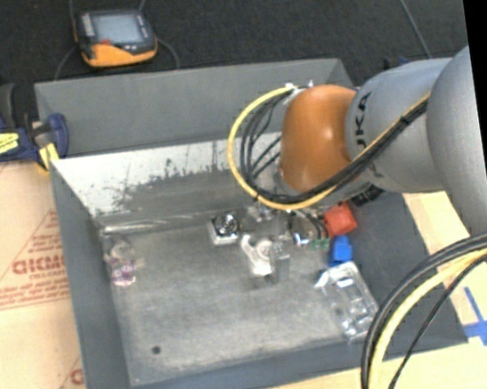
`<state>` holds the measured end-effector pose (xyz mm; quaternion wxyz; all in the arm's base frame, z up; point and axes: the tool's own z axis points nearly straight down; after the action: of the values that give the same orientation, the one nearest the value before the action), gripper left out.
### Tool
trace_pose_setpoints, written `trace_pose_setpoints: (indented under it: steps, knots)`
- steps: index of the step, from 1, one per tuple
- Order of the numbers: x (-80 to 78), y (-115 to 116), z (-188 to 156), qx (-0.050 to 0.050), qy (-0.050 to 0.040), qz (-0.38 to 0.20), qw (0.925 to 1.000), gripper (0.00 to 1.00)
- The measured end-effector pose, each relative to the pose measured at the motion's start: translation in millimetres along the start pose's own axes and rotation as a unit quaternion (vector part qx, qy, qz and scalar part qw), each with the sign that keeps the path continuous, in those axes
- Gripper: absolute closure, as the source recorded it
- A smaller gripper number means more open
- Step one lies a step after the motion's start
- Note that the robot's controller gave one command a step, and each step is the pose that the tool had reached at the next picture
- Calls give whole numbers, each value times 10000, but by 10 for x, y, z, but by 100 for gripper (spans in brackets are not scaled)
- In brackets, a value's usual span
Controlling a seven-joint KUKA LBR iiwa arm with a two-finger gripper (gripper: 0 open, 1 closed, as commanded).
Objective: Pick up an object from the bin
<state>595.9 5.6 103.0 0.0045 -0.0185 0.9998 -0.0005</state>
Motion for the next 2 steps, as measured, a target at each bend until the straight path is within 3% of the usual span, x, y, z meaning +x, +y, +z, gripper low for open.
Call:
trace_pose_setpoints:
  steps: [1, 2]
  knots:
    - [-126, -253, 22, 0, 4, 1465, 9892, 0]
    - [-77, 79, 337, -6, 44, 1784, 9840, 0]
